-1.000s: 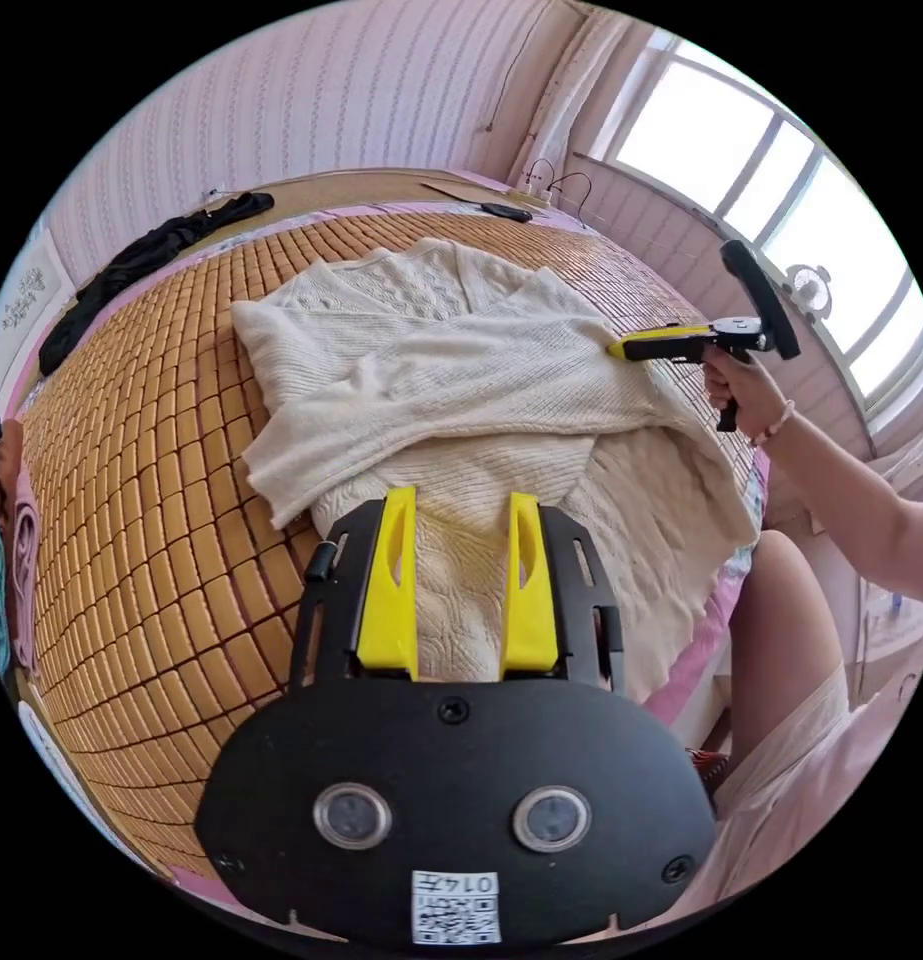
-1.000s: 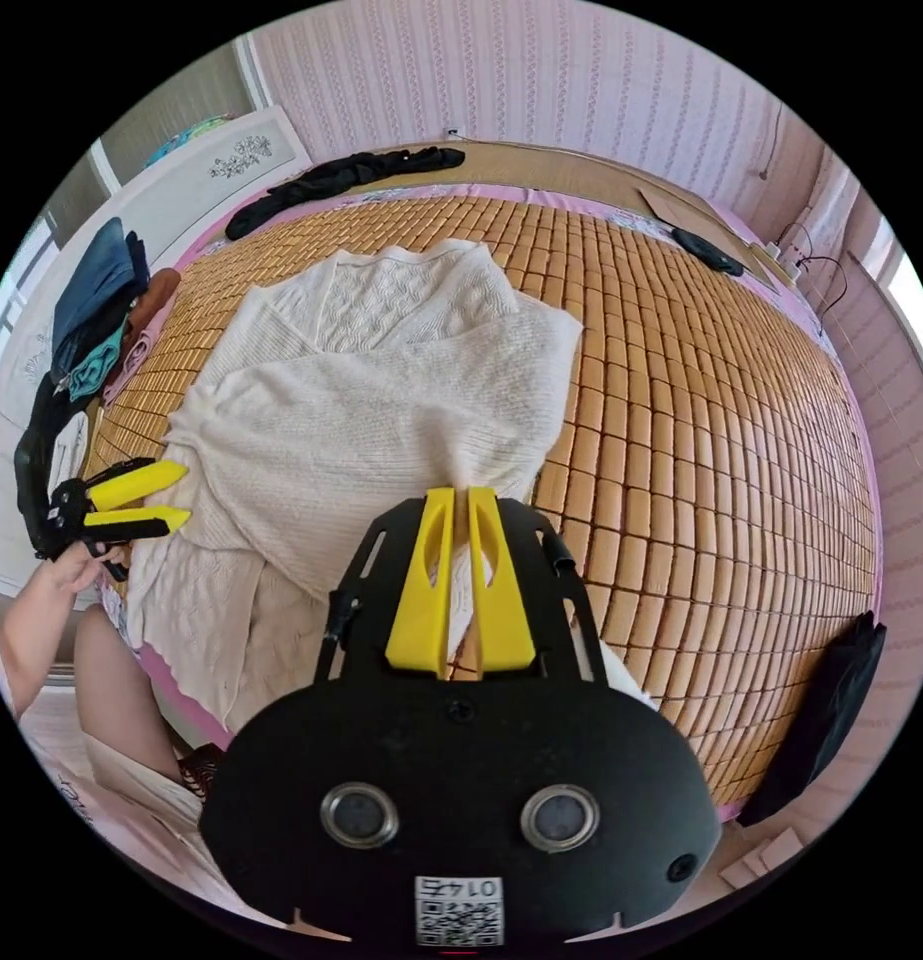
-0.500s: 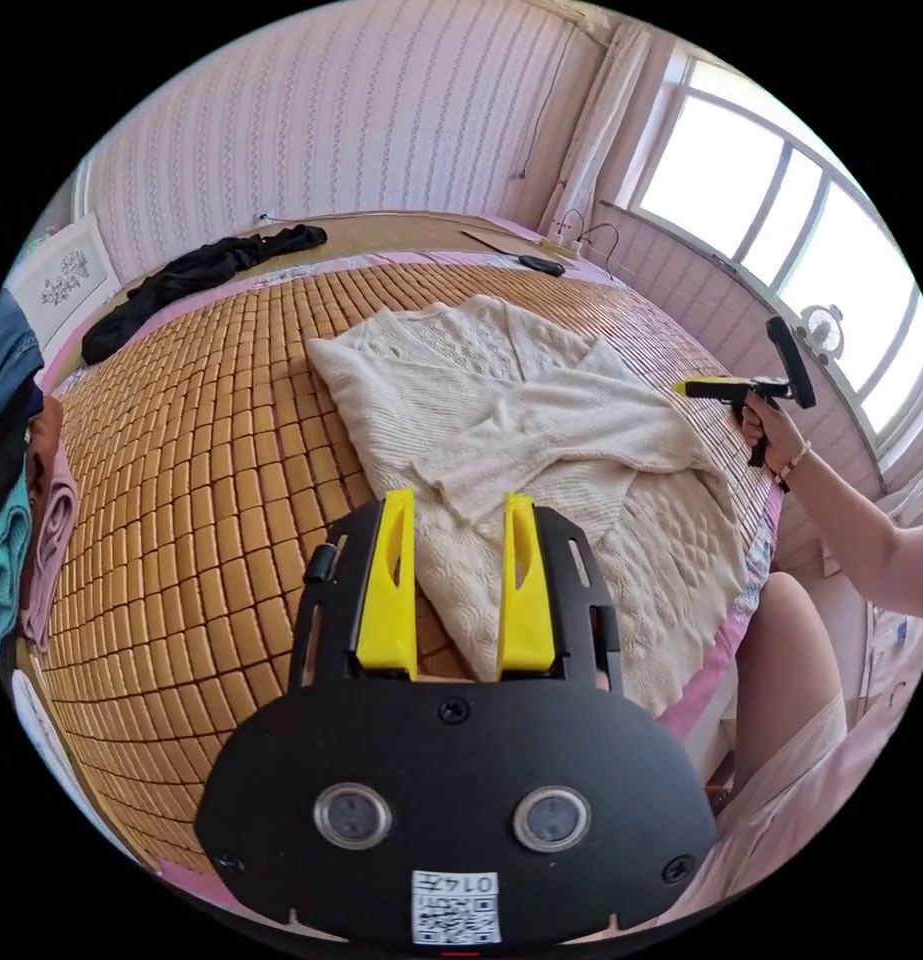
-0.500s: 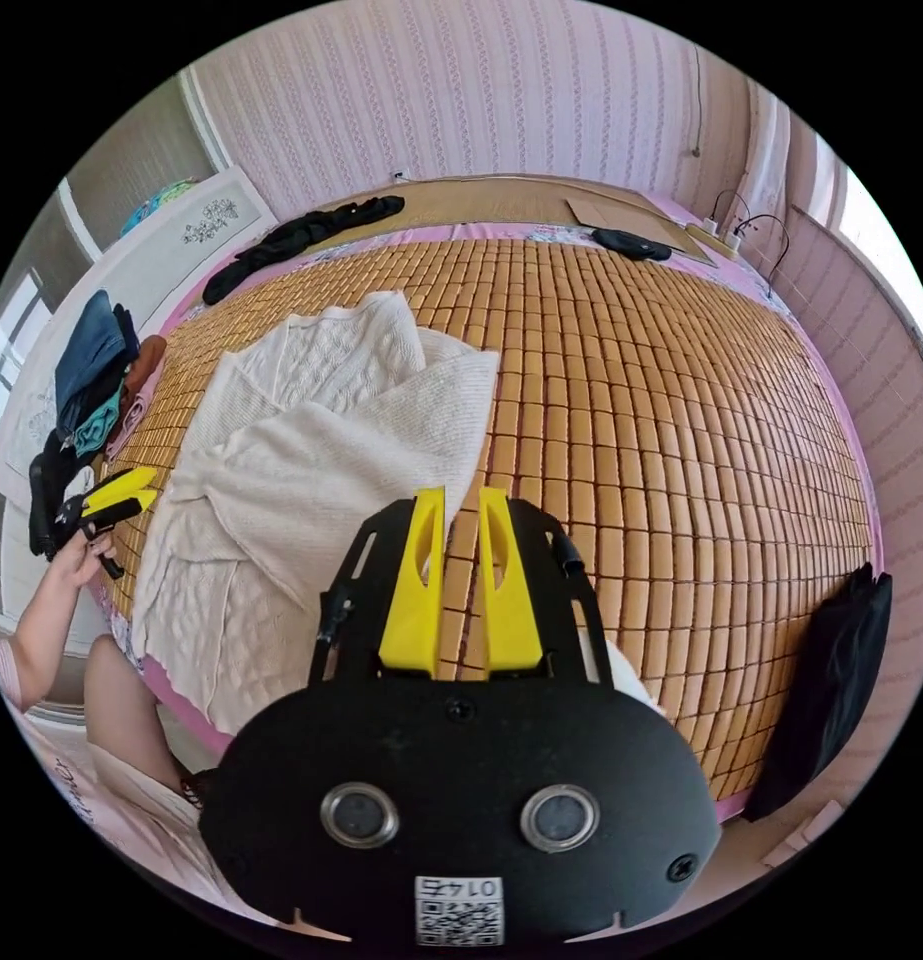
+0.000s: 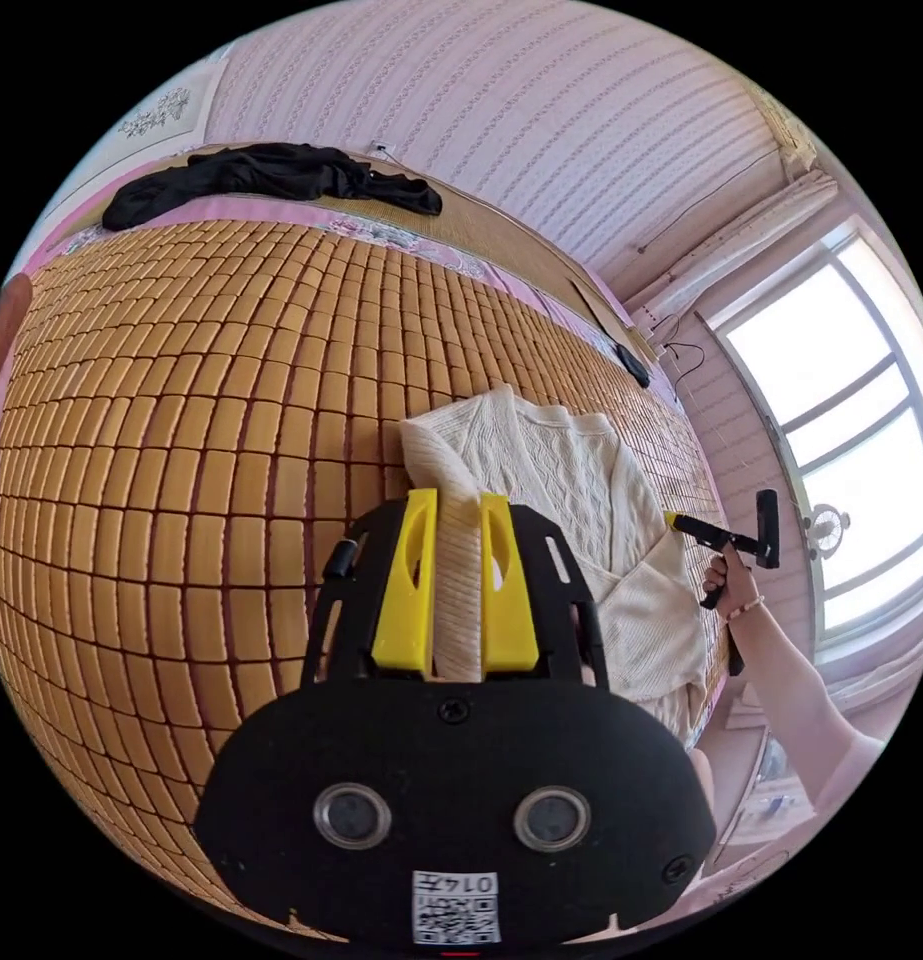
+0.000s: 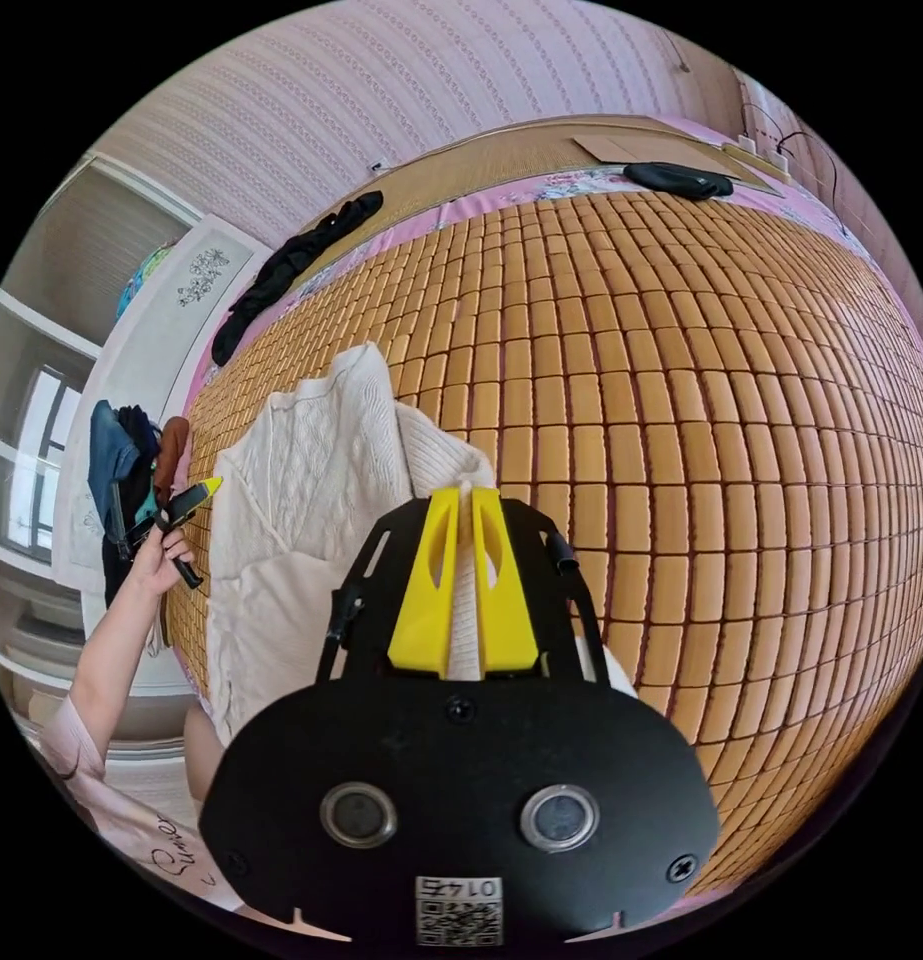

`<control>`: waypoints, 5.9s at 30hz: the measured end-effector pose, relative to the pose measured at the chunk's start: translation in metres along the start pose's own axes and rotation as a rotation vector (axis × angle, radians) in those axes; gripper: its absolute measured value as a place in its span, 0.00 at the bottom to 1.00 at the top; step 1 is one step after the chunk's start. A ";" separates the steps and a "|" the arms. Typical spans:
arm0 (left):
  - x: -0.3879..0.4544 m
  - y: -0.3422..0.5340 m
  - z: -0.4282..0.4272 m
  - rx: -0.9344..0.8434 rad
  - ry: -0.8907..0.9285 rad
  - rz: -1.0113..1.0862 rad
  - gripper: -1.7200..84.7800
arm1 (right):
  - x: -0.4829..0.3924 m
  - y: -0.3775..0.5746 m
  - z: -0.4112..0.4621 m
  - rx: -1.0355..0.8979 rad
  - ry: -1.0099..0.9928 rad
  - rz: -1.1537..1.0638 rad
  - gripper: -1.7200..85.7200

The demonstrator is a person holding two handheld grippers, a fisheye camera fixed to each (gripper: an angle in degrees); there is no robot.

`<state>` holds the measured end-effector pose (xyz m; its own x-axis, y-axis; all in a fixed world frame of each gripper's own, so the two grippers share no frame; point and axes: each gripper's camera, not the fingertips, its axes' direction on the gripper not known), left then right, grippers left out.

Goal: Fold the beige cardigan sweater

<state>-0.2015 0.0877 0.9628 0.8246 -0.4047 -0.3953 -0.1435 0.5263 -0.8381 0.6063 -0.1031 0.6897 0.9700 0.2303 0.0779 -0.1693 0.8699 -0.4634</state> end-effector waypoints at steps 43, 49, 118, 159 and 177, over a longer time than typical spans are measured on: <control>0.048 0.262 -0.135 -0.066 0.048 0.164 0.07 | 0.098 0.256 -0.139 0.160 -0.448 0.163 0.04; 0.032 0.286 -0.124 -0.215 -0.014 0.136 0.05 | 0.113 0.273 -0.097 -0.054 -0.376 0.224 0.03; 0.379 0.463 -0.015 -0.163 -0.042 0.820 0.04 | 0.033 0.385 -0.033 0.051 -0.458 0.267 0.27; 0.238 0.485 -0.113 -0.059 -0.145 0.302 0.12 | -0.241 0.355 -0.036 -0.057 -0.194 -0.354 0.06; 0.235 0.448 -0.043 -0.198 -0.197 0.213 0.22 | -0.313 0.226 0.108 -0.487 0.060 -0.646 0.18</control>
<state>-0.0955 0.1963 0.4779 0.8515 -0.1394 -0.5055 -0.4111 0.4208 -0.8086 0.2452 0.0683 0.6561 0.8602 -0.2880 0.4208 0.5091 0.5322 -0.6765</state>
